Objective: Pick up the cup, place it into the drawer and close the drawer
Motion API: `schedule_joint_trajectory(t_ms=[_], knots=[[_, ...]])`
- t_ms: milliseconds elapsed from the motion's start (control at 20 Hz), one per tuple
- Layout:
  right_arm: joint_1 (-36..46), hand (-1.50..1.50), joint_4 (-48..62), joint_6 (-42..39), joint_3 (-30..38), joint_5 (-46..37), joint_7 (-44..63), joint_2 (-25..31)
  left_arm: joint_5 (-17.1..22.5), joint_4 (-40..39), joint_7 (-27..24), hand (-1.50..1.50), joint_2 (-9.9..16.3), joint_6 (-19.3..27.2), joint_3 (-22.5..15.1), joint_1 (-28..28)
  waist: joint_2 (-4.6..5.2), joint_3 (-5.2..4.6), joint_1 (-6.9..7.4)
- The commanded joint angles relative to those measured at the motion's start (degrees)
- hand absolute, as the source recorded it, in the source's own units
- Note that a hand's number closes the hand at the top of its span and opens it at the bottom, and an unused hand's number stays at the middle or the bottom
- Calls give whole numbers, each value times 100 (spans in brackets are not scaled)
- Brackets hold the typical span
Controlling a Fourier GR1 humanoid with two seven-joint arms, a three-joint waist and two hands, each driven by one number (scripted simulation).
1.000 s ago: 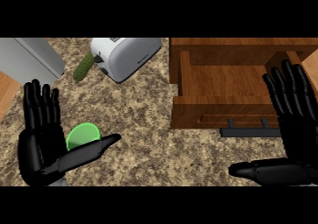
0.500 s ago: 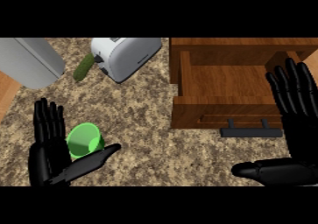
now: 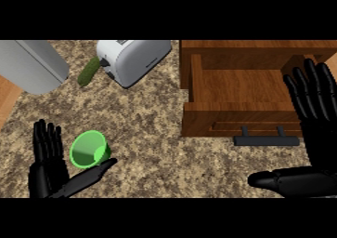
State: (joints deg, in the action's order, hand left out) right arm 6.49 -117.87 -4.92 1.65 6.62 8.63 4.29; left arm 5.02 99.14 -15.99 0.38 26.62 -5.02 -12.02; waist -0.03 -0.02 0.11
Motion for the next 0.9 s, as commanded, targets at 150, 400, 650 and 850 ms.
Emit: schedule_joint_trajectory(t_ms=[150,400,650,850], knots=[[-54,-150,64,-74,102,96,-75,21,434,-1170,-1033,-150,-33,-196,-44,-131,2,-1,-10],[359,-150,229,-25,82,63,140,65,586,-1793,-876,-150,80,-603,705,581,5,0,-4],[-95,-150,-566,23,-76,91,458,-7,695,-2208,-1436,-150,-18,-771,806,451,0,1,-13],[-126,-150,-358,71,-315,-246,181,-160,947,-2880,-2177,-150,-34,-741,738,535,3,-1,-10]])
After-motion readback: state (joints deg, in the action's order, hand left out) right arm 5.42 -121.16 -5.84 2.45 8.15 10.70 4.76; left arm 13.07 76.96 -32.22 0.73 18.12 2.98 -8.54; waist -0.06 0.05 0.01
